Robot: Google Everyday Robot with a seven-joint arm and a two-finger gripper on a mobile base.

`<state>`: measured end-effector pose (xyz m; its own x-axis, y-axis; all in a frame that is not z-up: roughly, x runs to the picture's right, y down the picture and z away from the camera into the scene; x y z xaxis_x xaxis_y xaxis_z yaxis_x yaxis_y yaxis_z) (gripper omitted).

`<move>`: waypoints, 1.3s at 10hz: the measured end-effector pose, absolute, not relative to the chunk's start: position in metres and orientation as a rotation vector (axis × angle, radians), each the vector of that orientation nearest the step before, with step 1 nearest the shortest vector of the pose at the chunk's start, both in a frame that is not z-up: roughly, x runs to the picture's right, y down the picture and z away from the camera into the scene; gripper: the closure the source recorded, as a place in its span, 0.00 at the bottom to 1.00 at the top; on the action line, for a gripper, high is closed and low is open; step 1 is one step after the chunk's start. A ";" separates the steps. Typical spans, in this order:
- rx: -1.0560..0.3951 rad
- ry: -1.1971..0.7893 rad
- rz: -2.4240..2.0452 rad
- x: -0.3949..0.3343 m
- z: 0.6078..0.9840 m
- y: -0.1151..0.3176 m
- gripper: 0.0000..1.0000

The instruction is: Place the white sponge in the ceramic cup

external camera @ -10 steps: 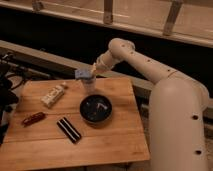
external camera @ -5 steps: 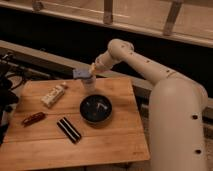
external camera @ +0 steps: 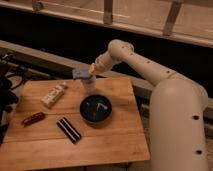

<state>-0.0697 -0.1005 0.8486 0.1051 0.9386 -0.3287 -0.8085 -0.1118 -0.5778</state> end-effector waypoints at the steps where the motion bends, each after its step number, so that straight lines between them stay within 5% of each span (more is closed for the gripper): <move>1: -0.752 -0.179 1.505 -0.063 0.847 -0.105 0.77; 7: -0.730 -0.063 1.585 -0.031 0.864 -0.093 0.21; 13: -0.822 -0.029 1.572 -0.041 0.884 -0.068 0.22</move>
<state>-0.0407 -0.0683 0.8838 0.0558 0.8768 -0.4776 -0.8586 -0.2021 -0.4712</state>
